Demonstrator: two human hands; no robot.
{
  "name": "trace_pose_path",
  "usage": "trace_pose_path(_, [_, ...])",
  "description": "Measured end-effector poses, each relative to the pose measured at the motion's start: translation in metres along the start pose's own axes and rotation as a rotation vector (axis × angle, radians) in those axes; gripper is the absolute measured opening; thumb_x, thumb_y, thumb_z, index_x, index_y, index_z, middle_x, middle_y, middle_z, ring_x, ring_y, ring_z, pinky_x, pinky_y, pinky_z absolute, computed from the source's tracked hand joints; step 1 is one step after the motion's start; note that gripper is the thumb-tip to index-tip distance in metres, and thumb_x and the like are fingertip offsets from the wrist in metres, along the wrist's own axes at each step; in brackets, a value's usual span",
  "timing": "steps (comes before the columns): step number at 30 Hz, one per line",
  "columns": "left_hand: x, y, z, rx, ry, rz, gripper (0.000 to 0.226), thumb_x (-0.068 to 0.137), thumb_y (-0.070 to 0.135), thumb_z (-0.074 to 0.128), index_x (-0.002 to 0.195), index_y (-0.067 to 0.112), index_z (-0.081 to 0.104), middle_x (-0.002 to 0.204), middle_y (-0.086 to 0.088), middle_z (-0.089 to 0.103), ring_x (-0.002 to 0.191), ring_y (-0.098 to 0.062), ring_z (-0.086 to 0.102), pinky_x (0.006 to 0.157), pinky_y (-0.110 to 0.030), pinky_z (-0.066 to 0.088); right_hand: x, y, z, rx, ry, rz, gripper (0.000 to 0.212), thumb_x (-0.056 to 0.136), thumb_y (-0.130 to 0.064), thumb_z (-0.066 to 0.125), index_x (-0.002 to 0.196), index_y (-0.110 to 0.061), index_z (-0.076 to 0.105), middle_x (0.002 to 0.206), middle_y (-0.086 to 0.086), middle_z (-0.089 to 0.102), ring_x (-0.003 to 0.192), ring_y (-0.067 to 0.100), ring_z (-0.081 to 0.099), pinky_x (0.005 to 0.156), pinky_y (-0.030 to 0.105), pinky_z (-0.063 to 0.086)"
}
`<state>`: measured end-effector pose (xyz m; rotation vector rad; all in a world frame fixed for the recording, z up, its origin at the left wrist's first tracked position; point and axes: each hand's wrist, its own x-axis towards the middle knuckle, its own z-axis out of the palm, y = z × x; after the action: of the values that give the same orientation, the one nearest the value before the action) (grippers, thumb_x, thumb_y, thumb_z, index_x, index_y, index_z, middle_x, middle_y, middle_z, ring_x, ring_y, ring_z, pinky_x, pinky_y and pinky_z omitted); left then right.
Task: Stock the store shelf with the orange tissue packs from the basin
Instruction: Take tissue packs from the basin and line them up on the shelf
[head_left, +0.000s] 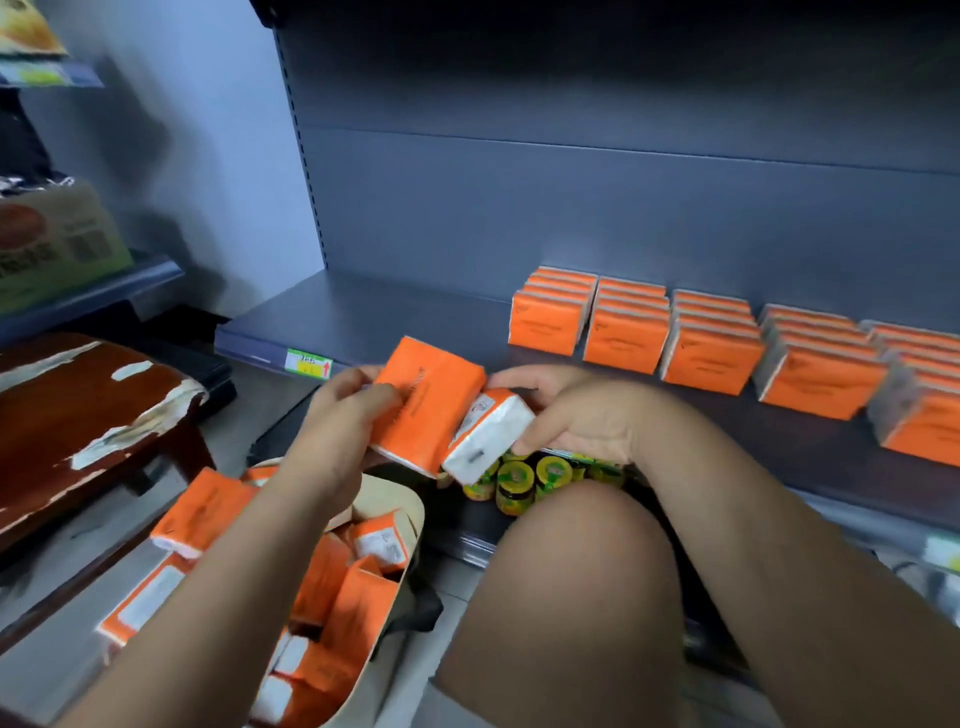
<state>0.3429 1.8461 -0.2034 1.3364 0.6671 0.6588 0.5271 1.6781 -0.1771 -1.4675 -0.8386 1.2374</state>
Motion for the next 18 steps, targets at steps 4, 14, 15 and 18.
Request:
trace_pose_path(4, [0.003,0.009,0.059,-0.021,-0.046,0.093,0.022,0.091,0.000,0.065,0.099,0.020,0.071,0.086,0.002,0.073,0.069,-0.012,0.067,0.062,-0.029,0.050,-0.043,0.023,-0.042,-0.168,0.265,-0.092,0.065,0.069,-0.003,0.085,0.130,-0.016,0.066,0.125,0.011,0.072,0.118,0.028,0.068,0.103,0.048,0.053])
trace_pose_path(14, [0.035,0.034,0.200,-0.152,-0.036,0.211,0.037,0.068,0.009,0.067,0.103,0.018,0.074,0.094,0.001,0.075,0.084,-0.017,0.069,0.081,-0.040,0.054,-0.112,0.019,-0.135,-0.099,1.001,-0.267,0.032,0.101,-0.046,0.058,0.102,-0.015,0.061,0.070,0.018,0.073,0.045,0.029,0.065,0.037,0.022,0.035])
trace_pose_path(15, [0.038,0.033,0.209,-0.146,-0.055,0.214,0.037,0.067,0.010,0.066,0.102,0.020,0.074,0.093,0.001,0.075,0.085,-0.017,0.069,0.082,-0.039,0.054,-0.111,0.020,-0.139,-0.088,1.036,-0.285,0.032,0.100,-0.047,0.059,0.095,-0.016,0.062,0.069,0.017,0.073,0.046,0.028,0.064,0.037,0.021,0.034])
trace_pose_path(18, [0.049,0.020,0.226,-0.074,-0.115,0.237,0.032,0.068,0.011,0.066,0.094,0.026,0.077,0.095,0.002,0.075,0.092,-0.019,0.070,0.090,-0.043,0.054,-0.105,0.028,-0.153,-0.071,1.092,-0.319,0.034,0.092,-0.050,0.068,0.081,-0.017,0.066,0.066,0.009,0.069,0.053,0.025,0.063,0.042,0.025,0.039])
